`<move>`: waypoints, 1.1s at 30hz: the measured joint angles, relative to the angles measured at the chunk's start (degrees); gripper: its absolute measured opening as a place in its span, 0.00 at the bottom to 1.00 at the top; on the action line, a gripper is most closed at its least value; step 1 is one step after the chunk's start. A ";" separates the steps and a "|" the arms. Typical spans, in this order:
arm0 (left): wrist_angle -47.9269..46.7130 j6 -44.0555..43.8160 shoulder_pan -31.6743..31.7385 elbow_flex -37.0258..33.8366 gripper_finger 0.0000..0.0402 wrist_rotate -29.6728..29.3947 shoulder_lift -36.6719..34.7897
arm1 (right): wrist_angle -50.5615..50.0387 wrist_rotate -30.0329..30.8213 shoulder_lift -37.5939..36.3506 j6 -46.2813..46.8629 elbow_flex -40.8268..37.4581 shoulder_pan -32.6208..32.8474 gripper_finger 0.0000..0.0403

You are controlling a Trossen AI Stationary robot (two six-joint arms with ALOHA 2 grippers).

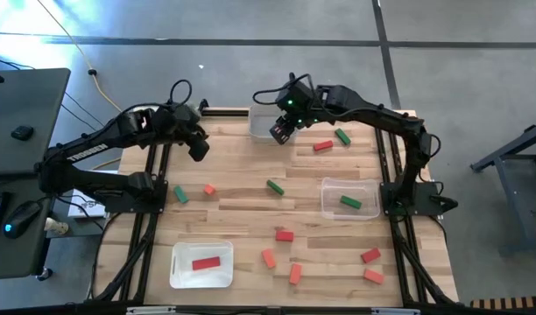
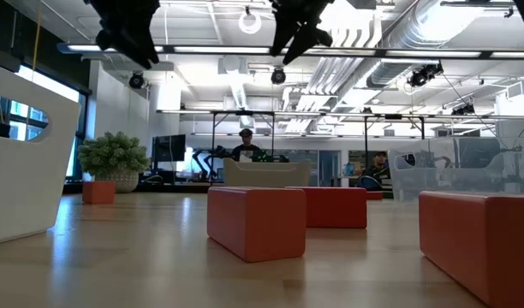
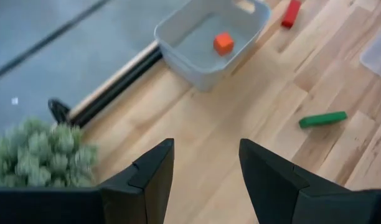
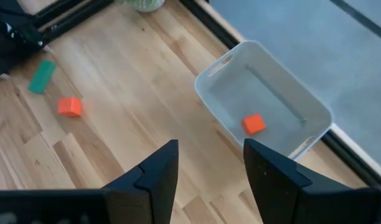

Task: Sort & place blocks by color
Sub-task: Put the light green wooden block into the transparent bin

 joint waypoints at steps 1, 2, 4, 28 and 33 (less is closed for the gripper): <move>-0.81 -1.17 0.04 0.00 0.42 0.03 0.00 | -0.04 0.34 -0.54 -0.08 0.00 -0.12 0.42; -1.66 -2.38 0.04 0.00 0.42 0.03 0.00 | -0.18 0.75 -1.11 -0.18 0.00 -0.24 0.42; -3.44 -4.80 0.04 0.00 0.42 0.04 0.00 | -0.49 1.18 -2.17 -1.28 0.00 -0.62 0.42; -6.67 -27.47 -8.33 -14.67 0.42 8.09 0.00 | -1.53 1.17 -5.39 -7.67 0.00 -8.64 0.42; -5.87 -31.56 -11.08 -17.52 0.42 8.08 0.00 | -1.53 1.08 -5.39 -7.91 0.00 -9.82 0.42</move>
